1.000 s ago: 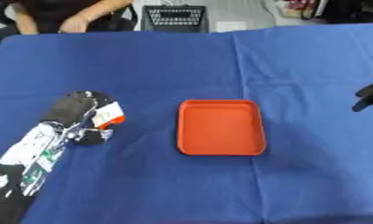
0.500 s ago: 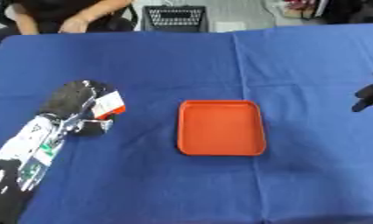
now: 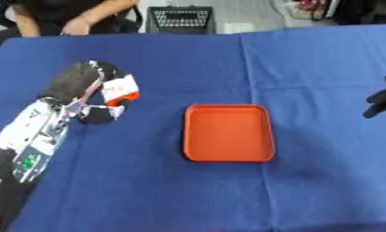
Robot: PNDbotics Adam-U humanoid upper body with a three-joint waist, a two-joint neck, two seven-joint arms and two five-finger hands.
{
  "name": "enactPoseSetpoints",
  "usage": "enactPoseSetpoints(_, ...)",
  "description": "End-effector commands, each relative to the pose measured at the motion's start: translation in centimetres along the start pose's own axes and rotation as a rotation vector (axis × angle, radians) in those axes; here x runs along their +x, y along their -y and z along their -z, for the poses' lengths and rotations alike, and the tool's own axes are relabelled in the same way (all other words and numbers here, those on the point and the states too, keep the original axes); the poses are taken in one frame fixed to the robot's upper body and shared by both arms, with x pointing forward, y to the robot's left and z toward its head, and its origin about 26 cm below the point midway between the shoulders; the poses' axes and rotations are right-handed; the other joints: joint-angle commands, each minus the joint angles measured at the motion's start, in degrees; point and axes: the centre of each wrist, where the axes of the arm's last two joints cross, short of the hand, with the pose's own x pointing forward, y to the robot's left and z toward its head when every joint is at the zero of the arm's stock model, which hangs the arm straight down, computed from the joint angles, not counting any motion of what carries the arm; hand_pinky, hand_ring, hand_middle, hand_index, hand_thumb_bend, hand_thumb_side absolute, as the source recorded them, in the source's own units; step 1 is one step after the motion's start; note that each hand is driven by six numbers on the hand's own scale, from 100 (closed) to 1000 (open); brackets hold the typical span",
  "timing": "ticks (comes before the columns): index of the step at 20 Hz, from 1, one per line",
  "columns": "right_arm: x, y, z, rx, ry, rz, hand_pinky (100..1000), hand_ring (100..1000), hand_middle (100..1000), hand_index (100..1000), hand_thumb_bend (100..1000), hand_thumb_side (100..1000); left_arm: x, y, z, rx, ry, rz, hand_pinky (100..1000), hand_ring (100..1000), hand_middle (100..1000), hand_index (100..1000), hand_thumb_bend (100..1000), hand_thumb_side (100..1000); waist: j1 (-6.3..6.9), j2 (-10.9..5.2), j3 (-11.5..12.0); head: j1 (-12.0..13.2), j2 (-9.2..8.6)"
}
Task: Pick up objects on the table and place them in the box.
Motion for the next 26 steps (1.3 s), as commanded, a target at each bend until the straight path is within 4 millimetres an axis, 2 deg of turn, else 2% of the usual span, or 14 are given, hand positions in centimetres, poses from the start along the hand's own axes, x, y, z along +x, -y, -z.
enactPoseSetpoints(1,0.4,0.5,0.2,0.012,0.01,-0.019,581,570,661,942,100,935,1.4,-1.2,0.9,0.009,0.071,0.013,816,731,515,771,138,221,0.0,-0.96,-0.3,0.8,-0.77)
enactPoseSetpoints(16,0.3,0.3,0.3,0.021,0.015,-0.009,581,570,661,942,100,935,7.5,-0.3,5.0,-0.042,0.294,0.006,822,732,518,774,113,254,-0.12,-1.15,-1.1,1.7,-0.98)
enactPoseSetpoints(26,0.3,0.2,0.3,0.025,0.017,-0.007,581,570,661,942,100,935,10.6,1.3,6.0,-0.075,0.388,-0.037,836,734,528,781,100,299,-0.24,-1.09,-1.3,2.2,-0.92)
